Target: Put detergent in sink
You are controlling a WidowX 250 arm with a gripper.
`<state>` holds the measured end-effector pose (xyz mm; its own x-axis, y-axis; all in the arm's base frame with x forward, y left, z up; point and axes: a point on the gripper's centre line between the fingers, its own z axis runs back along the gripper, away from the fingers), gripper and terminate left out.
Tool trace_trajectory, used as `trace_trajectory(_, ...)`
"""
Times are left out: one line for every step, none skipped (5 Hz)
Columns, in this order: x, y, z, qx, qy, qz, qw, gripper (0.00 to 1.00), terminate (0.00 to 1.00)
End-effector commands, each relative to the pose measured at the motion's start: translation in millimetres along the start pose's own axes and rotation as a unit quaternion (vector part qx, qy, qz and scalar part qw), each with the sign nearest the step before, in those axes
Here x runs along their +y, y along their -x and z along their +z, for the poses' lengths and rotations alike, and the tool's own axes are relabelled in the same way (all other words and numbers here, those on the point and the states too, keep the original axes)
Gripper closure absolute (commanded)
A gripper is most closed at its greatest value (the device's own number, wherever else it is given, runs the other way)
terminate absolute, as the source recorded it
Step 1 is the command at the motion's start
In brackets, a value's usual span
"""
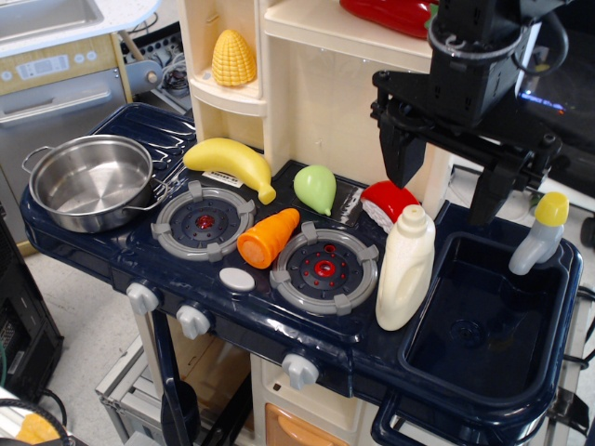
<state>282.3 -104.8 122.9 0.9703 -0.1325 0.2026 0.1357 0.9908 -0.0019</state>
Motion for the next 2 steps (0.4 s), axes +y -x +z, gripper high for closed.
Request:
trace_trajectory(-4,-2,-10,-0.030,0.005,0.027,0.9992,0.00,0.00)
trace_trajectory(-4,2,-22,-0.036,0.002,0.037,0.9986,0.00,0.00)
